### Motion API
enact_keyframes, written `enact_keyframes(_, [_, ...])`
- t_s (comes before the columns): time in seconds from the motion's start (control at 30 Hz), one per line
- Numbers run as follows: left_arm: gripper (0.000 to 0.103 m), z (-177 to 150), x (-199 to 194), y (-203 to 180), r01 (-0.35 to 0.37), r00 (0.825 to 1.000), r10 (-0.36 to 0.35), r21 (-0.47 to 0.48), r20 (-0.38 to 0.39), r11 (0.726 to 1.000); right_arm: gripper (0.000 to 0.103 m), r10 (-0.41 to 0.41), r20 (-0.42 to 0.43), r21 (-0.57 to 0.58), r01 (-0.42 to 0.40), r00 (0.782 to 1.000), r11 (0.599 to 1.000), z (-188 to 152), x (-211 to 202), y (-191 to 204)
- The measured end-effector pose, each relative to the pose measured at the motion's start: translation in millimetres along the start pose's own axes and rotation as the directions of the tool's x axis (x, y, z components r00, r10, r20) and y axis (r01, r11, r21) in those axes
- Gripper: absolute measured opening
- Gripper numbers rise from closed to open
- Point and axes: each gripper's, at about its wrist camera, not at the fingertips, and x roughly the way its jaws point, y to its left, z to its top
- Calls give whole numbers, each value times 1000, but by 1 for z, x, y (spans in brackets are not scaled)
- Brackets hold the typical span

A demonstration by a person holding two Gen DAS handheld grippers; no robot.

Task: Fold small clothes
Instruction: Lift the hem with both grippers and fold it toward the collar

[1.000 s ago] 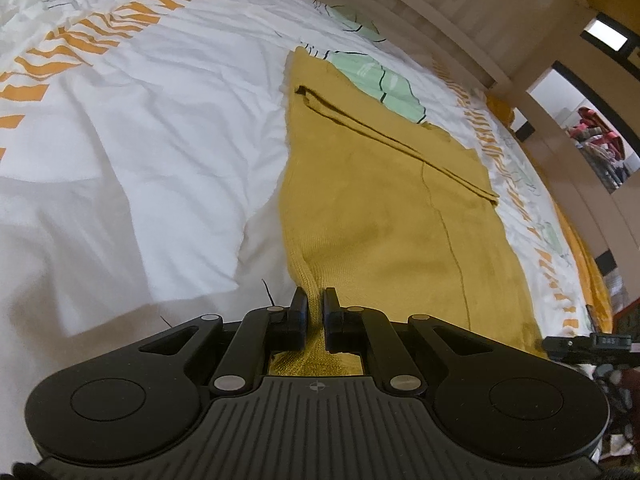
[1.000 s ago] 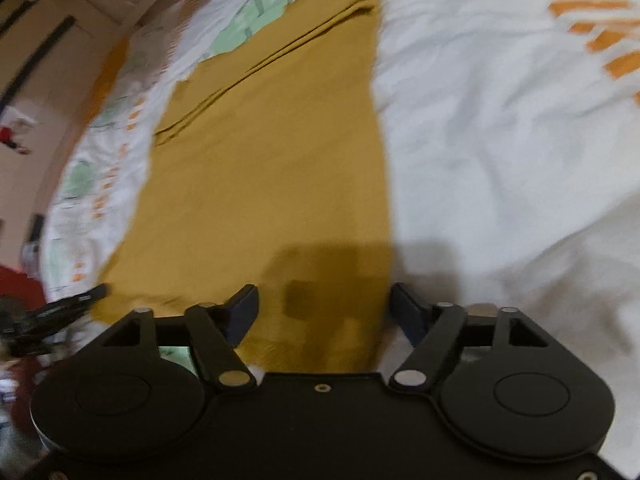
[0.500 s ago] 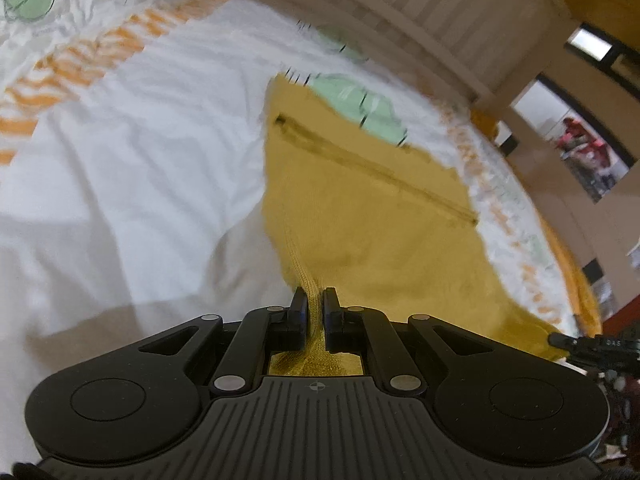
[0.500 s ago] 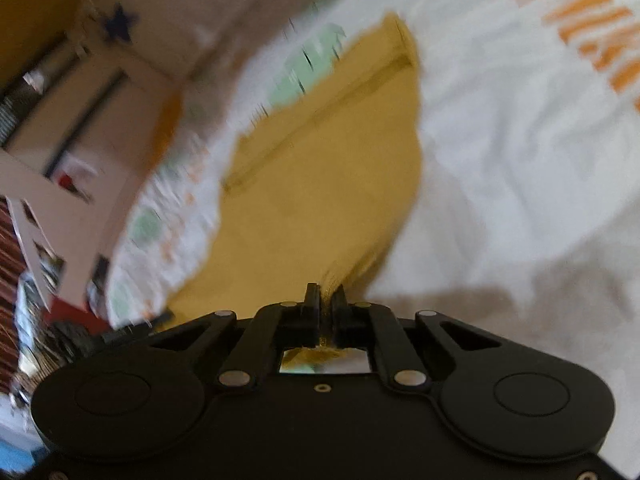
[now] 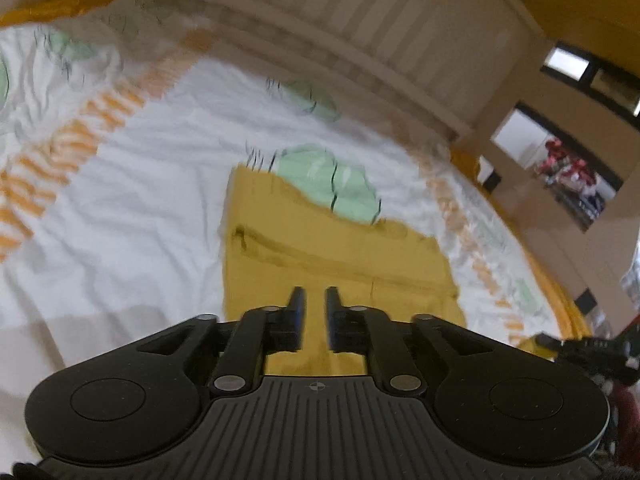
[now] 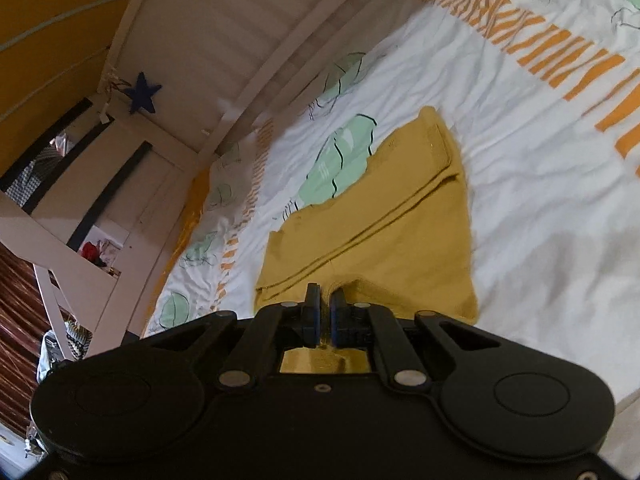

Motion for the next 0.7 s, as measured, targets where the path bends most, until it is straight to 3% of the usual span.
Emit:
enact_keyframes(0.03, [40, -6, 1, 4, -6, 1000, 6, -10, -24, 1000, 12, -7, -7, 1, 7, 1000, 1000, -3, 0, -1])
enact_keyframes(0.17, [43, -40, 3, 20, -32, 991, 23, -69, -132, 997, 12, -10, -23, 44, 11, 1000, 999, -17, -6, -12])
enact_keyframes(0.33, [60, -61, 3, 23, -67, 977, 49, -81, -209, 994, 12, -16, -35, 83, 19, 999, 996, -34, -11, -21])
enact_keyframes(0.43, [63, -59, 10, 16, -60, 975, 41, -84, -218, 995, 13, -18, -37, 103, 22, 999, 994, -41, -13, -25])
enact_keyframes(0.53, [63, -55, 22, 5, -85, 971, 79, -18, -225, 996, 13, -23, -39, 116, 27, 999, 993, -45, -13, -27])
enact_keyframes(0.7, [63, -62, 33, 9, -187, 934, 199, 68, -297, 980, 13, -25, -27, 141, 29, 999, 990, -48, -17, -31])
